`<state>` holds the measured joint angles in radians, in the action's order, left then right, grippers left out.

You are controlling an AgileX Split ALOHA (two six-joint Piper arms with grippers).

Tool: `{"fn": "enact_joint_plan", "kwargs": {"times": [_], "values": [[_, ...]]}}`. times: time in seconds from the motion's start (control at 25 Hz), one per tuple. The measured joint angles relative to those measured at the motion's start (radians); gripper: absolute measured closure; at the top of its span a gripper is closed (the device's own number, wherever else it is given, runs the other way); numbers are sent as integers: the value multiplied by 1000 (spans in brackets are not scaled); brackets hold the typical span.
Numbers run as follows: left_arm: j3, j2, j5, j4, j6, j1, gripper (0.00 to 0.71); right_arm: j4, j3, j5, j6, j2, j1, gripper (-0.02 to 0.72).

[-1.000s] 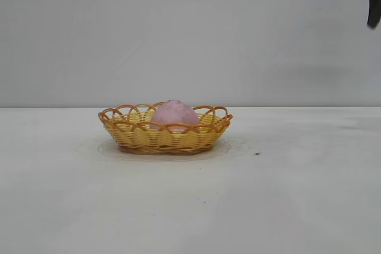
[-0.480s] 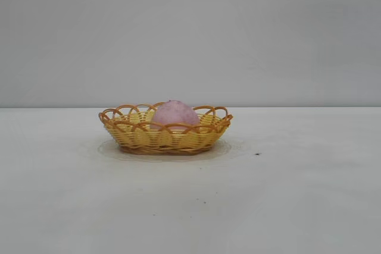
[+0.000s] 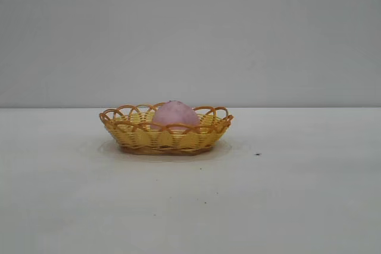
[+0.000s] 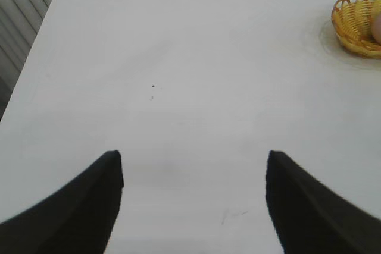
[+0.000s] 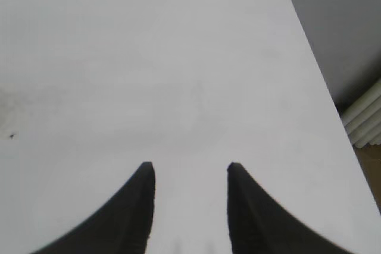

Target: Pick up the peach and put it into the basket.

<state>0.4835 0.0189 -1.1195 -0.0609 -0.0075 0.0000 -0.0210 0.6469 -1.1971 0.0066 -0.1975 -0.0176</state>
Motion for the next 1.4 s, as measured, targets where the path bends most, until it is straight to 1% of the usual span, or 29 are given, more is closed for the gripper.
{"fn": "enact_joint_plan", "kwargs": {"times": [0.2, 0.32, 0.48, 0.6, 1.4], "values": [[0, 0, 0, 0, 0, 1, 263, 1, -123, -4, 4, 148, 0, 412], [0, 0, 0, 0, 0, 1, 263, -4, -147, 39, 1, 209, 0, 412], [0, 0, 0, 0, 0, 0, 263, -31, -157, 48, -35, 213, 0, 412], [0, 0, 0, 0, 0, 0, 263, -33, -157, 50, -42, 213, 0, 412], [0, 0, 0, 0, 0, 0, 263, -35, -157, 54, -44, 213, 0, 412]]}}
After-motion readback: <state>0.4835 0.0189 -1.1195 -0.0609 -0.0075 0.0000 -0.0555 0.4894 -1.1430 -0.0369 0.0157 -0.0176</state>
